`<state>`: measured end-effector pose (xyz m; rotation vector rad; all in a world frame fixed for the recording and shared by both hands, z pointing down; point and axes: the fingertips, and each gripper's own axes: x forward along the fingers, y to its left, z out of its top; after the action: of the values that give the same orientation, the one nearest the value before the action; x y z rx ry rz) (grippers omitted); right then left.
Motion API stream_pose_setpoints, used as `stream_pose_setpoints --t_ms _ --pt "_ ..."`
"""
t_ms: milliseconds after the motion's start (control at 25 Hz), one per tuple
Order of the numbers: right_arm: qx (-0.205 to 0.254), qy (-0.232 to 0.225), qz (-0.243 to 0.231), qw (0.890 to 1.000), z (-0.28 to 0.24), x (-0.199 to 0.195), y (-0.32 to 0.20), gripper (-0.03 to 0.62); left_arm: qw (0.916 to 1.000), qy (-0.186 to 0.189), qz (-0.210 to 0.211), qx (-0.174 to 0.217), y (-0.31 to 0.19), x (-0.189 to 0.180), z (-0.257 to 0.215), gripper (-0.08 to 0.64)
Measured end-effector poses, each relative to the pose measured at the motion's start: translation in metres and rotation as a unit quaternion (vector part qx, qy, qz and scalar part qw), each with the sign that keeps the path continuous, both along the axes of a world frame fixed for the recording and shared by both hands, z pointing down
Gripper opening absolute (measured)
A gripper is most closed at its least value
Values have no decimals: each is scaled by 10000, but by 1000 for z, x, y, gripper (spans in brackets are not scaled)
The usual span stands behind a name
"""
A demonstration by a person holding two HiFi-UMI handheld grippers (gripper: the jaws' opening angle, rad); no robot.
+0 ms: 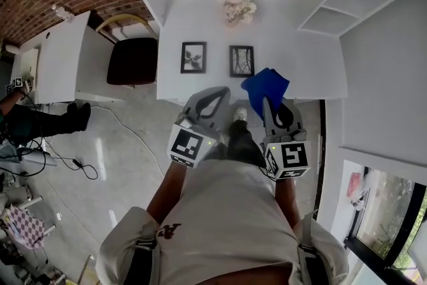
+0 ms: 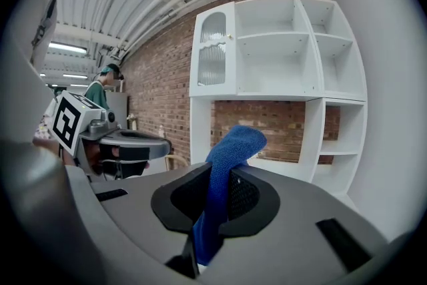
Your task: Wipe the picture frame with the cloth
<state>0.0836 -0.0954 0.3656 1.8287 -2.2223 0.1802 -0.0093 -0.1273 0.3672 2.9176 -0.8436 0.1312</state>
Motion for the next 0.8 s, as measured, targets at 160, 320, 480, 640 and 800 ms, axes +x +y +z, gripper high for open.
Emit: stream_pose_setpoints --t_ms 160,320,480,640,800 --pt "-33 -50 -73 10000 6 4 -13 28 10000 -32 -36 -38 -11 7 6 2" --pt "-83 -88 -170 9998 13 9 -33 28 9997 -131 -115 -158 -26 13 17 2" --pt "-182 -132 -266 9994 22 16 -56 28 9992 -268 -173 -239 -44 22 32 2" --pt "-340 -194 -400 9984 35 22 -73 28 9985 -367 -236 -329 -59 32 45 2" --pt "-444 -242 -554 9972 44 26 -91 28 9977 -425 -302 -433 -77 40 55 2"
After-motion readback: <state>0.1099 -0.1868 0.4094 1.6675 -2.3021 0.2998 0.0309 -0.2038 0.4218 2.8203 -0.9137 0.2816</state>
